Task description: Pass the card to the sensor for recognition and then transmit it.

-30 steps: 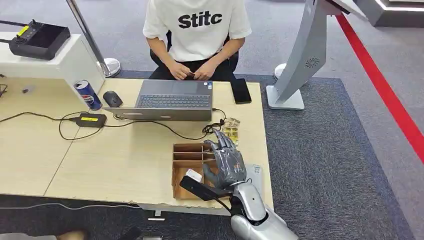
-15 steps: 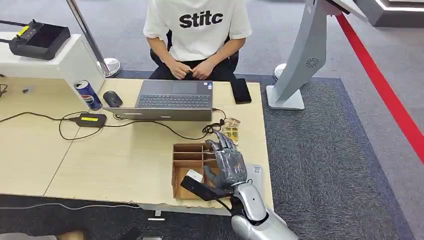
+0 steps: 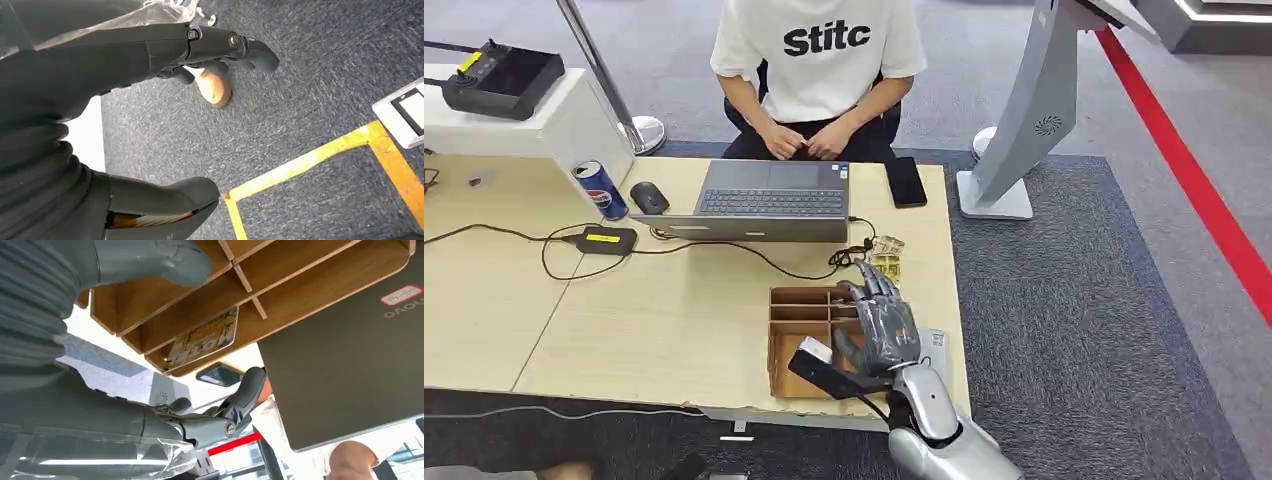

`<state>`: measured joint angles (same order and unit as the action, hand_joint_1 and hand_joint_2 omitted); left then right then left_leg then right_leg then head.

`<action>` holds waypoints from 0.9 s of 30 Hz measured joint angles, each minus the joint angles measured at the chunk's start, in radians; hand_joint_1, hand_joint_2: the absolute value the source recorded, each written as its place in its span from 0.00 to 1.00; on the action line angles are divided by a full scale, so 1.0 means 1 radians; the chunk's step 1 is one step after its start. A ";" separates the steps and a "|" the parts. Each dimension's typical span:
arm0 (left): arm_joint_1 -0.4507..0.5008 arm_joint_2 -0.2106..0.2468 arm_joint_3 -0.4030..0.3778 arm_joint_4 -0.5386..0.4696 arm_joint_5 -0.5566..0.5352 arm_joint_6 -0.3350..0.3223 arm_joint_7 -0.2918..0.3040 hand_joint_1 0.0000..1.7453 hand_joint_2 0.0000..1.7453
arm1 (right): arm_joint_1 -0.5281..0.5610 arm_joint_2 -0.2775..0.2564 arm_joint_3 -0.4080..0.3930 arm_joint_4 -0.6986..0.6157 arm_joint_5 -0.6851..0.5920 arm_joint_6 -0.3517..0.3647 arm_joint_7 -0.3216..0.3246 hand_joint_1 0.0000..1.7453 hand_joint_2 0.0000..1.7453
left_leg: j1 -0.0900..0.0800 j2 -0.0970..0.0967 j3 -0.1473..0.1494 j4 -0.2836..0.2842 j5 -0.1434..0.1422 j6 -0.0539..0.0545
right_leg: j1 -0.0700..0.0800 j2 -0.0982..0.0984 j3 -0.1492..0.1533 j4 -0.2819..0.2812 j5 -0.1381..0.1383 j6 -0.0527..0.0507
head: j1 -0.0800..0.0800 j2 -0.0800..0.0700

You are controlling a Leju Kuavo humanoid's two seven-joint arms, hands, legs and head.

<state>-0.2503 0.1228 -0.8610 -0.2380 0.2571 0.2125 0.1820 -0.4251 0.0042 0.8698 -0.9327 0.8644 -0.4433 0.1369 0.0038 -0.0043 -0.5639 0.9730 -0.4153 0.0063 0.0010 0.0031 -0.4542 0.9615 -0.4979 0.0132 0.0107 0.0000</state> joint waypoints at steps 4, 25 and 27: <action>0.000 0.000 0.005 0.000 -0.003 -0.002 0.000 0.00 1.00 | -0.002 0.000 0.000 0.002 0.000 -0.001 0.000 0.37 1.00 | 0.000 0.000 0.000 0.000 0.000 0.000 | 0.000 0.000 0.000 0.000 0.000 0.000 | 0.000 0.000; 0.000 0.000 0.007 0.000 -0.007 -0.002 0.000 0.00 1.00 | -0.005 0.000 -0.001 0.017 -0.001 0.000 0.000 0.39 1.00 | 0.000 0.000 0.000 0.000 0.000 0.000 | 0.000 0.000 0.000 0.000 0.000 0.000 | 0.000 0.000; 0.000 0.000 0.007 0.000 -0.007 -0.002 0.000 0.00 1.00 | -0.005 -0.002 -0.002 0.019 -0.001 0.000 0.000 0.38 1.00 | 0.000 0.000 0.000 0.000 0.000 0.000 | 0.000 0.000 0.000 0.000 0.000 0.000 | 0.000 0.000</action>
<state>-0.2504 0.1228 -0.8541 -0.2380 0.2499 0.2110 0.1816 -0.4299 0.0023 0.8679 -0.9140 0.8633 -0.4433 0.1370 0.0038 -0.0043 -0.5639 0.9730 -0.4153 0.0063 0.0010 0.0031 -0.4542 0.9615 -0.4979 0.0132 0.0107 0.0000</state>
